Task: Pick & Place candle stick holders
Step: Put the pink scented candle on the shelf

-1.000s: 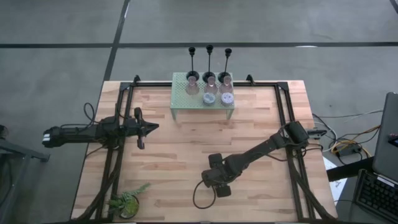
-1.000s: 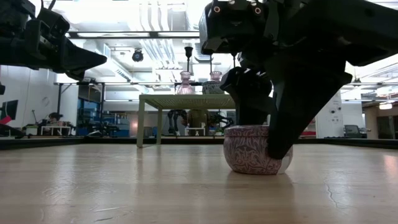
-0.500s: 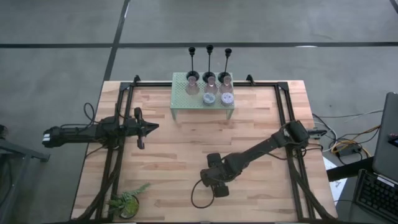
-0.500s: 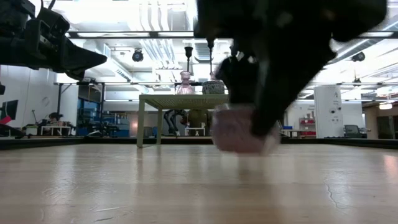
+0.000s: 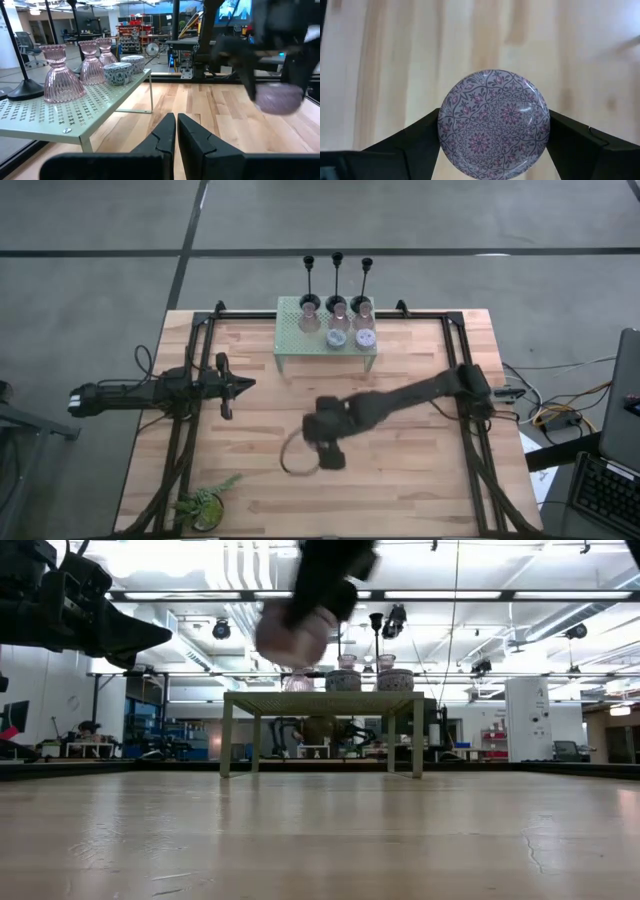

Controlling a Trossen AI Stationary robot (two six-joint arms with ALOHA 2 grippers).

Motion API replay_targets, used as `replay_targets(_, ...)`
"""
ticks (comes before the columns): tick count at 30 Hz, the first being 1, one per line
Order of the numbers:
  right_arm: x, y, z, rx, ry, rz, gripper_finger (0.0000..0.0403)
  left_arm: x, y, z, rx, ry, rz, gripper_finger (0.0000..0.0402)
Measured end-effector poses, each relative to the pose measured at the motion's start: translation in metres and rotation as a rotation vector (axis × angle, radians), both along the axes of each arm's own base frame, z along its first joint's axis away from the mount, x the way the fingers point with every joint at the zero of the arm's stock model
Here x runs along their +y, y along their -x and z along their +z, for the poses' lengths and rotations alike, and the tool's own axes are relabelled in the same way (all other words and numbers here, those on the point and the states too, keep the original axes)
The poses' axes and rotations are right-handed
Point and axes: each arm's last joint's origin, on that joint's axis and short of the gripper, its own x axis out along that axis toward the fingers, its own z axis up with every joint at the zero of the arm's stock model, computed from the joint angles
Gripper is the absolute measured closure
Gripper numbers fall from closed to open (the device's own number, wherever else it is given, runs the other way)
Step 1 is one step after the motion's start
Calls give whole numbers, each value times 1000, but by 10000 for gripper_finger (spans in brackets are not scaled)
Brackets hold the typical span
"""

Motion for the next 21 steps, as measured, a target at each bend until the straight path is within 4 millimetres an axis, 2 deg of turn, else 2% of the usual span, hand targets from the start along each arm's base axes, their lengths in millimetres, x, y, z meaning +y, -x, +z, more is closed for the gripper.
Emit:
replay_targets(7,-59,-18,49,-140,-98,-249,101,0,0,0,2,0,0,378)
replay_targets(11,-94,-21,69,-205,-156,-400,101,0,0,0,2,0,0,378)
replay_targets(15,-122,-20,73,-221,-178,-498,101,0,0,0,2,0,0,378)
replay_targets(21,-161,-17,68,-215,-193,-627,101,0,0,0,2,0,0,378)
